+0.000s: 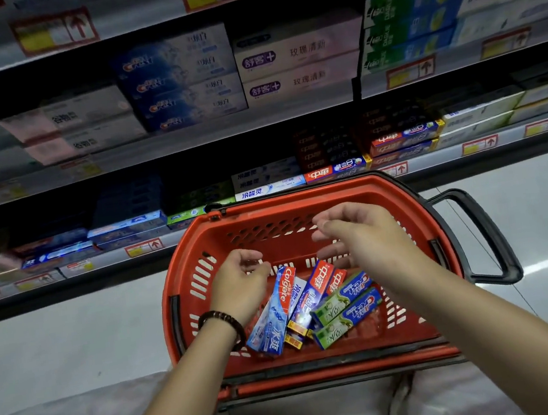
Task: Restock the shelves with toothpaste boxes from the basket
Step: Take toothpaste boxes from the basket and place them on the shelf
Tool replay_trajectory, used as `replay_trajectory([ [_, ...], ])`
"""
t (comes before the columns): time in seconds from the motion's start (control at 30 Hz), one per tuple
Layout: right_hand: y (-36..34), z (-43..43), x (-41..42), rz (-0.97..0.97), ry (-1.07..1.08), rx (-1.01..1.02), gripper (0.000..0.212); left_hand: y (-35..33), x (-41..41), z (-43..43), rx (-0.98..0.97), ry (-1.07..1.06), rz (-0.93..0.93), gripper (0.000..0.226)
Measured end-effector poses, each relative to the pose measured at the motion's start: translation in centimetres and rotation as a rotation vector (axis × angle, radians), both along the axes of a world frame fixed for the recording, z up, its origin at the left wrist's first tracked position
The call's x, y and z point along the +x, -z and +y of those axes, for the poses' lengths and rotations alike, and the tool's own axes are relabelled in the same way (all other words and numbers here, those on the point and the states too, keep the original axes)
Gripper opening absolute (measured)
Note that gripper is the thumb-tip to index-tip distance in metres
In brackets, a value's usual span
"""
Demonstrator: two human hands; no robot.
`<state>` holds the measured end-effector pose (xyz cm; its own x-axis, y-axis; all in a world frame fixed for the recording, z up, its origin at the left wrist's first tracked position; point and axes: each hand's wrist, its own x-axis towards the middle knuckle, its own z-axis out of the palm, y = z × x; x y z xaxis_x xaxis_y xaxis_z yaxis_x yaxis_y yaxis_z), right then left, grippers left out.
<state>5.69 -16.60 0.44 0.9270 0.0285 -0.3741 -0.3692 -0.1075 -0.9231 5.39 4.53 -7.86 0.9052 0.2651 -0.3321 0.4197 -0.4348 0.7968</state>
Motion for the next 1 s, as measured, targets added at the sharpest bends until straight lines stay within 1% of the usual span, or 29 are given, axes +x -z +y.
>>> replay_trajectory([
  [0.13, -0.4, -0.3, 0.2, 0.015, -0.006, 0.011, 0.01, 3.2, 1.4, -0.2, 0.085, 0.032, 0.035, 0.016],
  [0.27, -0.2, -0.6, 0.3, 0.018, -0.018, 0.013, 0.01, 6.2, 2.8, -0.6, 0.115, 0.093, 0.142, 0.021],
  [0.43, 0.0, -1.2, 0.7, 0.044, -0.012, 0.014, 0.012, 9.3, 4.2, -0.7, 0.254, 0.157, 0.217, 0.028],
  [0.6, 0.2, -1.7, 0.9, 0.093, 0.001, 0.024, 0.012, 12.1, 5.3, -1.4, 0.339, 0.185, 0.302, 0.026],
  [0.83, 0.8, -1.7, 1.1, 0.122, -0.012, 0.049, 0.013, 15.7, 6.3, -1.7, 0.454, 0.24, 0.436, 0.047],
  [1.0, 1.1, -1.6, 1.6, 0.152, -0.028, 0.041, 0.013, 17.3, 6.8, -2.2, 0.545, 0.267, 0.475, 0.069],
])
